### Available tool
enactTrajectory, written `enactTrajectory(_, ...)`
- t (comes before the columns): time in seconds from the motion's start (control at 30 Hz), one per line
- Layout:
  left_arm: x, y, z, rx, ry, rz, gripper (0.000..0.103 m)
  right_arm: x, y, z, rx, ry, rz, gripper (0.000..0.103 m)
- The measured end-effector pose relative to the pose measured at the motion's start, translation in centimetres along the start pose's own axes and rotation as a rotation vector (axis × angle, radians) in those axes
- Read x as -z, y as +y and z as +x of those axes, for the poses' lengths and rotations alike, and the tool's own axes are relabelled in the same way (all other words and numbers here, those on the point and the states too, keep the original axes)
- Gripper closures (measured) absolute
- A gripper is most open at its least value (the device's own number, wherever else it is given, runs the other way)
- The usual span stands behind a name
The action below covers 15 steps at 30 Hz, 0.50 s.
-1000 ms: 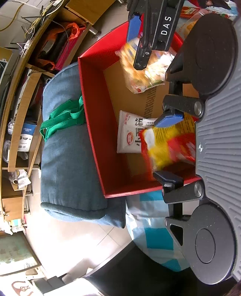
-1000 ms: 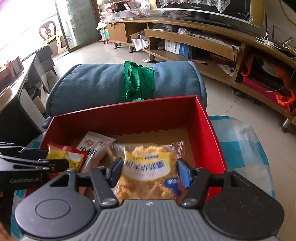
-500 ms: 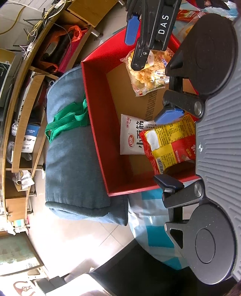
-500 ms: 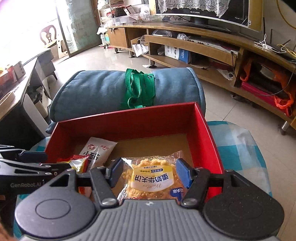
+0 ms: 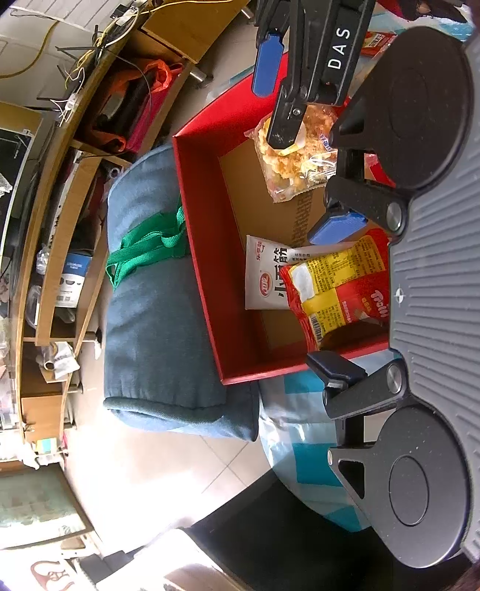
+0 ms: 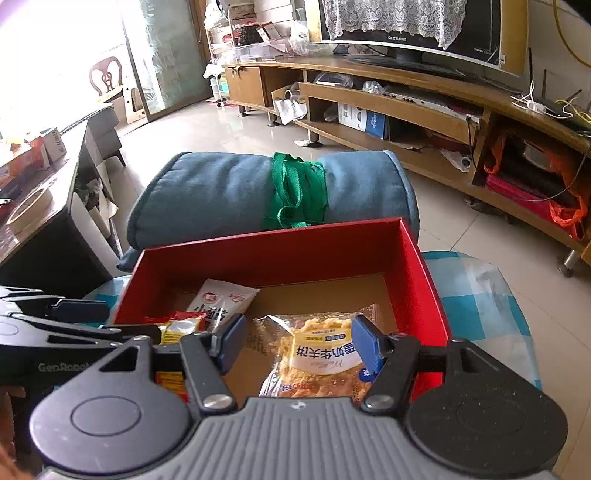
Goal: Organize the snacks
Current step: 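Lower the left tool and open it to drop the Trolli pack while the right tool releases the bread-snack bag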
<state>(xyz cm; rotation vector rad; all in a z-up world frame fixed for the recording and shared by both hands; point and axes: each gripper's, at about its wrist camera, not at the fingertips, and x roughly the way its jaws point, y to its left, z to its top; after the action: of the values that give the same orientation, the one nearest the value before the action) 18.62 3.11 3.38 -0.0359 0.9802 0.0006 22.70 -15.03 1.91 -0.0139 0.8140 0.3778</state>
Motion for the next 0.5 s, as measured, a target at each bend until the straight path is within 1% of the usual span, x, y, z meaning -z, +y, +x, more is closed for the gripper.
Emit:
enactTrajectory(0.3,0.4,0.2,-0.7,-0.002,-0.007,0.002,0.032,0.5,0.2,-0.7,0.006,0.0,0.0,0.041)
enactTrajectory(0.5,1.2,0.6,-1.6,-0.004,-0.016,0.001,0.032,1.0,1.0,-1.2,-0.004,0.01,-0.018,0.041)
